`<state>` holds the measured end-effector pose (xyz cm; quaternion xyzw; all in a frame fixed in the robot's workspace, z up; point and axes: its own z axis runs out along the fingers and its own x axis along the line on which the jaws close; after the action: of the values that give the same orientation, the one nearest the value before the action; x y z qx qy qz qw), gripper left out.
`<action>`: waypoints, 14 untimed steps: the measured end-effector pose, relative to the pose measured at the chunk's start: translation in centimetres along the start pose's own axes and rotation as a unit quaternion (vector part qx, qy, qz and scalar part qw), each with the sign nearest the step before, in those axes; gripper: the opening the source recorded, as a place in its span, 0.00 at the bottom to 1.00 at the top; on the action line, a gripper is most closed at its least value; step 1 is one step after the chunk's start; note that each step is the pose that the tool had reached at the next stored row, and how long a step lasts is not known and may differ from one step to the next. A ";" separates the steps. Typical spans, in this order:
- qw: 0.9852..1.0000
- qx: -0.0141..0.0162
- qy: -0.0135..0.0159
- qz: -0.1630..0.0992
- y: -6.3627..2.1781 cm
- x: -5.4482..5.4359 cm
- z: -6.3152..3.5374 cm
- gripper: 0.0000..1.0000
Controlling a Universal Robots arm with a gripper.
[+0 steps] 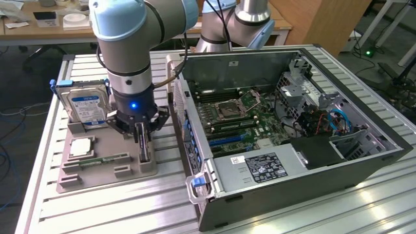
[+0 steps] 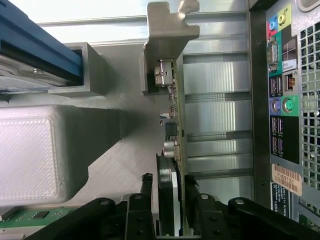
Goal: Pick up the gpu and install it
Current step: 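Pick up the gpu and move the gpu toward the slot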
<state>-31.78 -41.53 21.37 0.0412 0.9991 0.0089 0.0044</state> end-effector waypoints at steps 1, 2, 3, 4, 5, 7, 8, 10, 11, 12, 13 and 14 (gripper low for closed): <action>1.000 0.000 0.000 0.000 0.00 0.0 0.00 0.38; 1.000 0.000 0.000 0.000 0.01 0.0 0.01 0.38; 1.000 0.000 0.000 0.000 0.01 0.0 0.01 0.36; 1.000 0.000 0.000 0.000 0.01 0.0 0.01 0.36; 1.000 0.000 0.000 0.000 0.01 0.0 0.02 0.29; 1.000 0.000 0.000 0.000 0.01 -0.1 0.03 0.29; 1.000 0.000 0.000 0.000 0.01 -0.1 0.03 0.29; 1.000 0.000 0.000 0.000 0.01 -0.2 0.04 0.29; 1.000 0.000 0.000 0.000 0.01 -0.2 0.04 0.29; 1.000 0.000 0.000 0.000 0.01 -0.2 0.04 0.29; 1.000 0.000 0.000 0.000 0.01 -0.2 0.05 0.29; 1.000 0.000 0.000 0.000 0.01 -0.2 0.05 0.29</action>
<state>-31.61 -41.53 21.32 0.0413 0.9991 0.0087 0.0044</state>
